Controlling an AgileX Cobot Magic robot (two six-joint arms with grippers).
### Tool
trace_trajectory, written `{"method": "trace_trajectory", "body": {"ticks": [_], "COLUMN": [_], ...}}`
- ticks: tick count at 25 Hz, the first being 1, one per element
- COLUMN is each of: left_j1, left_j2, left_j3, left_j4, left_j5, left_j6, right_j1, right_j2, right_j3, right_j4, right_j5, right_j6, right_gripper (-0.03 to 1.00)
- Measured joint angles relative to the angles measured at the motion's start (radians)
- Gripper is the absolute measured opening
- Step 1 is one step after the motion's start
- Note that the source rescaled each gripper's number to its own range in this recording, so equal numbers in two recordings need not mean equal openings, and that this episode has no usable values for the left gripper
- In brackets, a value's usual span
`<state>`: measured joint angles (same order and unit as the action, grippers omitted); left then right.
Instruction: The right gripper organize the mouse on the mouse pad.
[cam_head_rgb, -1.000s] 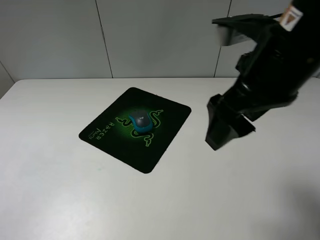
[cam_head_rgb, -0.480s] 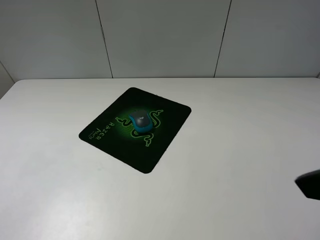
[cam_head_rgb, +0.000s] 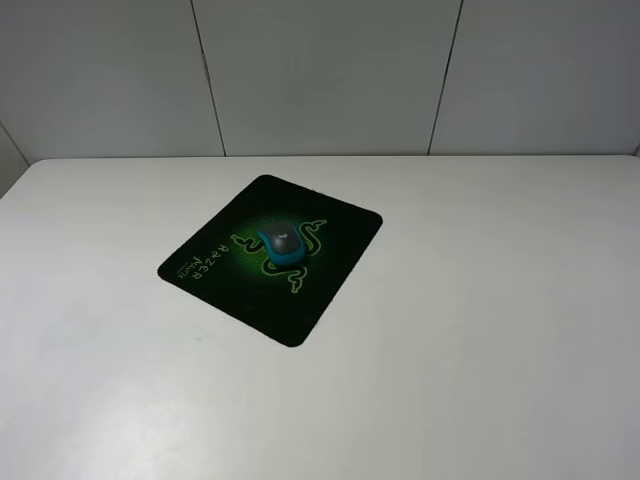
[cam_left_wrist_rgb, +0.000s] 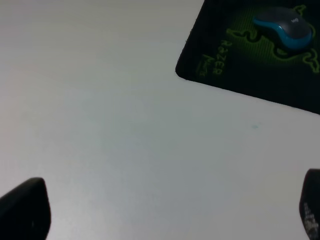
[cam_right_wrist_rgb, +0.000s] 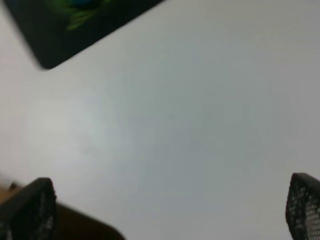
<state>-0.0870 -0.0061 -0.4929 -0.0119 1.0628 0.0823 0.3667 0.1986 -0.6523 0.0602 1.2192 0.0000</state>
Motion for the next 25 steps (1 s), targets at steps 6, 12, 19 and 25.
{"method": "trace_trajectory", "body": {"ticks": [6,12,19,25], "left_j1": [0.000,0.000,0.000,0.000], "left_j2": [0.000,0.000,0.000,0.000], "left_j3": [0.000,0.000,0.000,0.000], "left_j4": [0.000,0.000,0.000,0.000], "left_j5": [0.000,0.000,0.000,0.000], "left_j6": [0.000,0.000,0.000,0.000], "right_j1": [-0.219,-0.328,-0.344,-0.344], "right_j2": [-0.113,-0.195,-0.205,-0.205], "right_j3": [0.103,0.126,0.159,0.159], "right_j4": [0.001,0.000,-0.002,-0.002], "right_j5": [-0.045,-0.129,-0.189,-0.191], "right_j6": [0.000,0.000,0.000,0.000], "right_gripper": [1.00,1.00,1.00,1.00]}}
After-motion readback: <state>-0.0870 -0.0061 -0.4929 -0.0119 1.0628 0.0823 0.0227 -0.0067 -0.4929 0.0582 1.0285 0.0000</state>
